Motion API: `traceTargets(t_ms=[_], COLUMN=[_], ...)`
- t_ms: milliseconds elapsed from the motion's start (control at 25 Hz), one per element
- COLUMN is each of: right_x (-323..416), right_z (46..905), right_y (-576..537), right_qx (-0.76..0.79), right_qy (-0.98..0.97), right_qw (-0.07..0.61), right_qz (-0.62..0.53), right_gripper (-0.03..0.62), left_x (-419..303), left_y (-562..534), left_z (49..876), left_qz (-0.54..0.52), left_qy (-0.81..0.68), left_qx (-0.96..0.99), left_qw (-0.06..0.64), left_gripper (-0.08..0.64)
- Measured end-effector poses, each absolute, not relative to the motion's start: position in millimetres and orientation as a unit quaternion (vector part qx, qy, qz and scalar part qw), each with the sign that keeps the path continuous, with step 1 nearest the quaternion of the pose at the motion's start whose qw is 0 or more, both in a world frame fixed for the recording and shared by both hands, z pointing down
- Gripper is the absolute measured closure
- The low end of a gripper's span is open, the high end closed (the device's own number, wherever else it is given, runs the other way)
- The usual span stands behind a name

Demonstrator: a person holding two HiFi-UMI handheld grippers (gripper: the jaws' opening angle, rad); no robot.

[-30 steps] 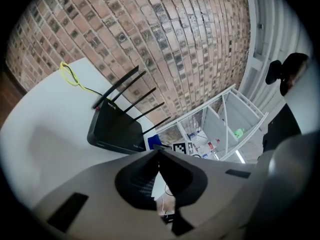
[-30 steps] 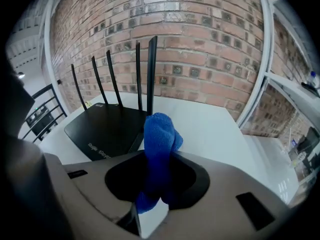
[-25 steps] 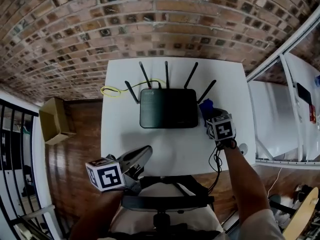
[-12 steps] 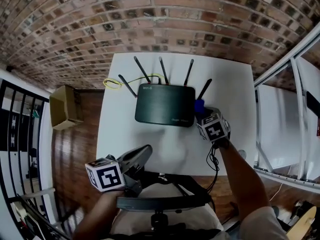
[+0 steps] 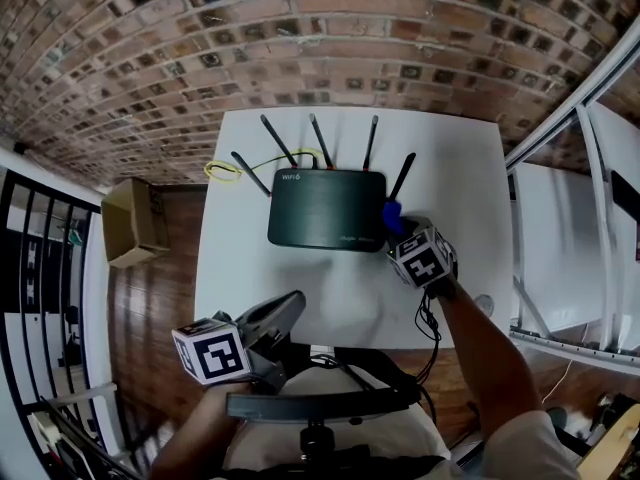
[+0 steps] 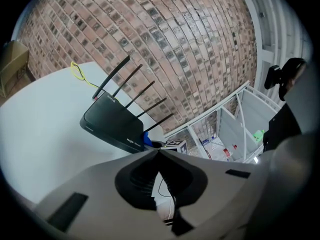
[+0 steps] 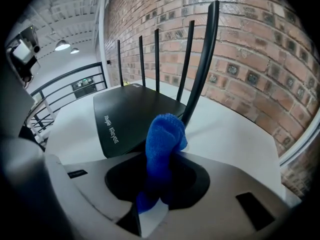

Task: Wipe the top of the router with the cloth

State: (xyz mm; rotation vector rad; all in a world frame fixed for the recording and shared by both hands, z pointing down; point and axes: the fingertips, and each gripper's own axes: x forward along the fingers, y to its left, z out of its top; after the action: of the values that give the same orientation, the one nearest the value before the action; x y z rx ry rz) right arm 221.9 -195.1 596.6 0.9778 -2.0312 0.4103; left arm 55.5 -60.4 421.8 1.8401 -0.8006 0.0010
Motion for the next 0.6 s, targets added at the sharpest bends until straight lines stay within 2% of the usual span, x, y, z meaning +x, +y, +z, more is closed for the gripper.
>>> traceTargets(t_ms=[600], right_x=[202.6], right_z=[592.7], right_y=[-155.3], right_qx=[0.416], right_qy=[-0.775], right_qw=[0.442], right_qz=[0.177], right_gripper=[0.474], left_x=[1.2], left_y=[-62.7], left_z=[430.2], left_qz=[0.008], left_qy=[-0.294], left_qx=[0.781], left_qw=[0.551], left_gripper=[0.558])
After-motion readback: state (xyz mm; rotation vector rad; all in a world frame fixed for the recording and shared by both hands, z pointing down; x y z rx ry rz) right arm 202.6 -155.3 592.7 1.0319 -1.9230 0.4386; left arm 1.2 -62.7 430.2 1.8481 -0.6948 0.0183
